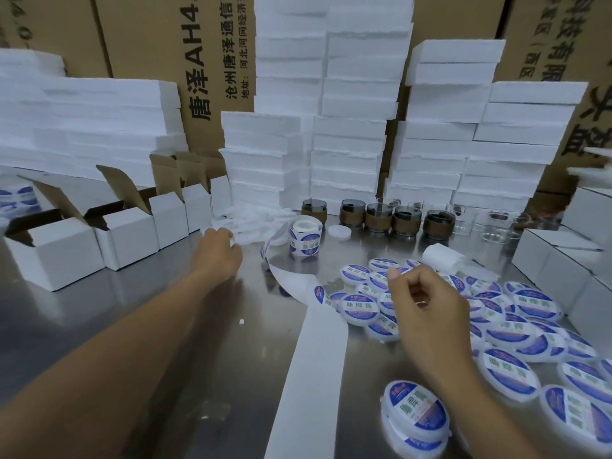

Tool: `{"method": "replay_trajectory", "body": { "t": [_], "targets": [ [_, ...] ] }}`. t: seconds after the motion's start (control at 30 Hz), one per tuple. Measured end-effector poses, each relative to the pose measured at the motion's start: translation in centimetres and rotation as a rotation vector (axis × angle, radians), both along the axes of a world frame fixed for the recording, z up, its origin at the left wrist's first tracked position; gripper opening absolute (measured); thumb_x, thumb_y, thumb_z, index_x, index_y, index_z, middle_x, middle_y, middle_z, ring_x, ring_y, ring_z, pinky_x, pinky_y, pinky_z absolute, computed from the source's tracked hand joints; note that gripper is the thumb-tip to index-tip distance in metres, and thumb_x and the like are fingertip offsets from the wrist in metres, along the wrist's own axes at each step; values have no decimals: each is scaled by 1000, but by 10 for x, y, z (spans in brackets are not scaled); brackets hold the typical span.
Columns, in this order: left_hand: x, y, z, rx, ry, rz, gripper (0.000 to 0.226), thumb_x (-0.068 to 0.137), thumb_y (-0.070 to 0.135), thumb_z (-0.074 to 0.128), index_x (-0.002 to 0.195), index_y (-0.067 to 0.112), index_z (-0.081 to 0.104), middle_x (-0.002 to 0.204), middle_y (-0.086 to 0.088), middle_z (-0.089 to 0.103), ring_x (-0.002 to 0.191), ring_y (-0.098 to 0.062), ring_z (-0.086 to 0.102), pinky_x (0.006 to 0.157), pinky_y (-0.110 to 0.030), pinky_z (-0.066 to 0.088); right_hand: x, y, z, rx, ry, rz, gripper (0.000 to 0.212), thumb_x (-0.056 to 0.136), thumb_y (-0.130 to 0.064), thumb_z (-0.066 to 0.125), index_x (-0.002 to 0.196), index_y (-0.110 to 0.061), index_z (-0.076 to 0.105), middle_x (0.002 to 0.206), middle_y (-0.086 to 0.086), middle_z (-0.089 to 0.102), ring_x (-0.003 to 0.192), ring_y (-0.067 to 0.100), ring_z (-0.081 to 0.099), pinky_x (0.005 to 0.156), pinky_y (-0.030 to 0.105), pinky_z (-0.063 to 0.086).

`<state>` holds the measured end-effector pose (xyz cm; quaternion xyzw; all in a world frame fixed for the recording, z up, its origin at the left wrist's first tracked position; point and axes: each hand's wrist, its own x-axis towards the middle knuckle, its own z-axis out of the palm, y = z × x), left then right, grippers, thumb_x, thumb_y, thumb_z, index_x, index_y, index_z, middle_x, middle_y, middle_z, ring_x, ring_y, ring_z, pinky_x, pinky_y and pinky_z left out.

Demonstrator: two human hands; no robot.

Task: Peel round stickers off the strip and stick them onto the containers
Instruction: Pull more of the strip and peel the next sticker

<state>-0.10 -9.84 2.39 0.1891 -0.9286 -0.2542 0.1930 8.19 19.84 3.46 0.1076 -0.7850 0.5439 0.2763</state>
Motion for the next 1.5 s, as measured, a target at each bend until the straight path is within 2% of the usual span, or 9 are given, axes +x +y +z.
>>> {"method": "replay_trajectory", "body": {
  "t": [0.13,0.33,0.57,0.7,1.03,1.2,1.27,1.37,1.5],
  "targets": [
    [-4,-15,-10,-207,-169,9,44,97,25,40,136,6,43,143,-19,35,132,-35,30,107,-40,28,-2,2,-5,104,21,-2,32,86,-36,55,59,-18,52,60,-8,57,56,9,50,52,21,39],
    [-2,-11,-12,-316,-142,10,38,97,22,37,126,8,56,132,-18,46,124,-36,39,104,-39,29,-2,-1,-5,131,21,14,33,85,-37,56,59,-18,52,60,-8,59,55,9,52,54,30,43],
    [13,8,-2,-392,-7,-3,32,96,33,44,83,15,67,88,-8,65,95,-29,58,91,-38,35,1,-3,-5,130,20,25,34,84,-37,55,58,-16,50,56,-7,55,52,10,48,55,34,42],
    [15,13,-2,-298,-7,24,36,92,41,54,119,17,59,120,-8,57,115,-27,50,101,-39,36,4,-1,-5,127,19,37,34,85,-33,58,56,-18,48,56,-9,56,51,9,48,53,29,40],
    [25,24,4,318,58,-59,61,77,16,77,130,12,46,132,-13,46,110,-25,48,86,-29,40,3,1,-8,141,9,40,34,85,-33,57,57,-20,46,58,-11,56,54,8,48,52,26,39],
    [50,56,23,565,265,-212,36,86,5,64,121,13,59,127,-8,55,94,-14,53,74,-22,47,7,-5,-7,184,-2,64,33,85,-31,57,58,-19,45,54,-5,55,53,13,49,55,34,43],
    [64,74,30,917,346,-316,31,90,1,56,119,11,60,112,-9,62,81,-13,60,61,-18,49,10,-10,-5,250,5,71,31,86,-33,56,59,-19,46,53,-6,53,56,13,50,56,35,42],
    [83,98,32,1449,425,-431,20,95,1,45,104,8,61,86,-3,67,66,-8,67,54,-18,53,18,-16,-3,346,-3,169,15,88,-38,53,78,-27,58,75,-15,60,76,4,54,69,28,46],
    [93,110,19,1564,419,-444,22,99,10,40,101,4,61,86,-9,61,80,-17,57,76,-29,48,22,-22,-4,575,50,326,32,95,-36,44,125,-34,52,129,-19,50,124,1,34,102,24,26]
  ]
}}
